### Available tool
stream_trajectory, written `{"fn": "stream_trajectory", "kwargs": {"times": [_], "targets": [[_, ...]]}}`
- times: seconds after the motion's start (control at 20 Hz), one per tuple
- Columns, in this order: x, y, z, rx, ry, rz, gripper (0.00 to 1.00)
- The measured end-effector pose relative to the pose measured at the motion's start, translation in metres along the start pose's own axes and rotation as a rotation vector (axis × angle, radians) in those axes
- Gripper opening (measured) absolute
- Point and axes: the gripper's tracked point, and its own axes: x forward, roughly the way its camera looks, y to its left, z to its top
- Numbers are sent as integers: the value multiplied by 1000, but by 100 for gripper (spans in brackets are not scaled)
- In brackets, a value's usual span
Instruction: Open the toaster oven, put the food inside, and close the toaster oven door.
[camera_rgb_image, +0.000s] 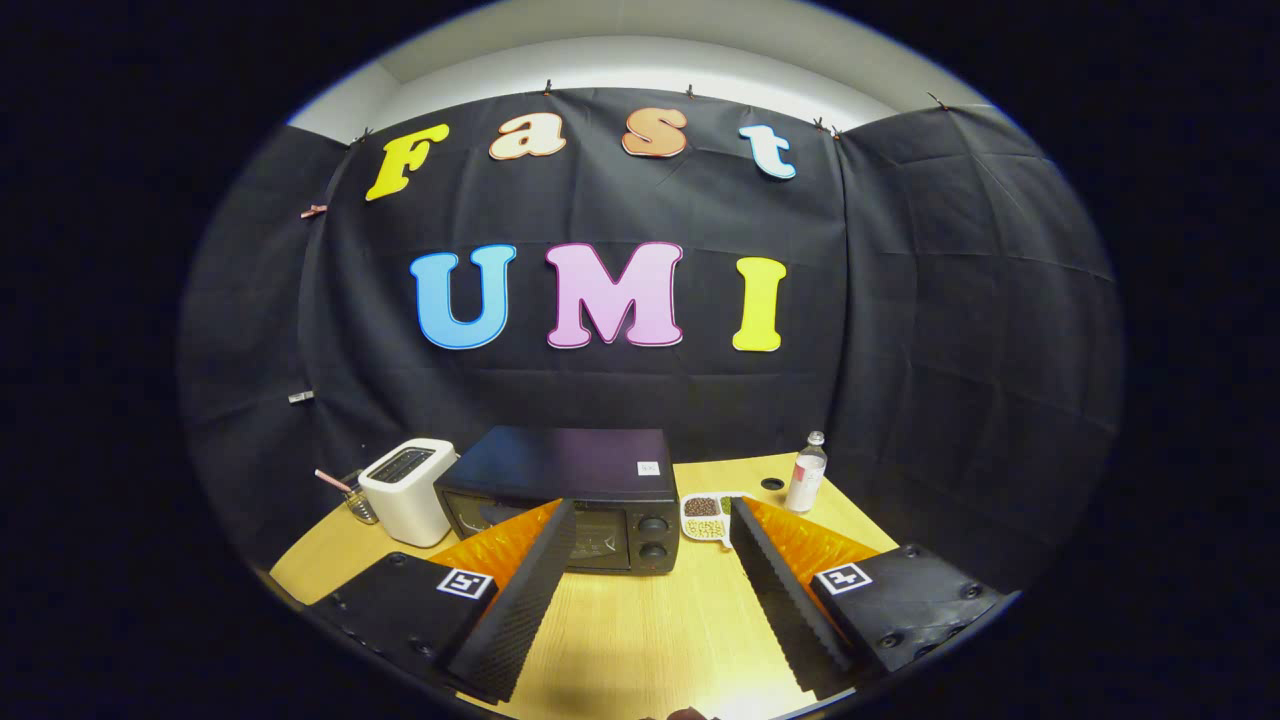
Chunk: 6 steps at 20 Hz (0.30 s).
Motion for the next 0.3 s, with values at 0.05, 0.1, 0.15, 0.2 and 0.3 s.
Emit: {"fn": "stream_trajectory", "kwargs": {"times": [0.05,0.1,0.15,0.2,0.3], "targets": [[3,0,3,-3,-1,1,100],[4,2,5,-5,-4,5,100],[5,5,7,-5,-5,12,100],[6,9,8,-3,-5,20,100],[10,14,10,-4,-7,33,100]]}}
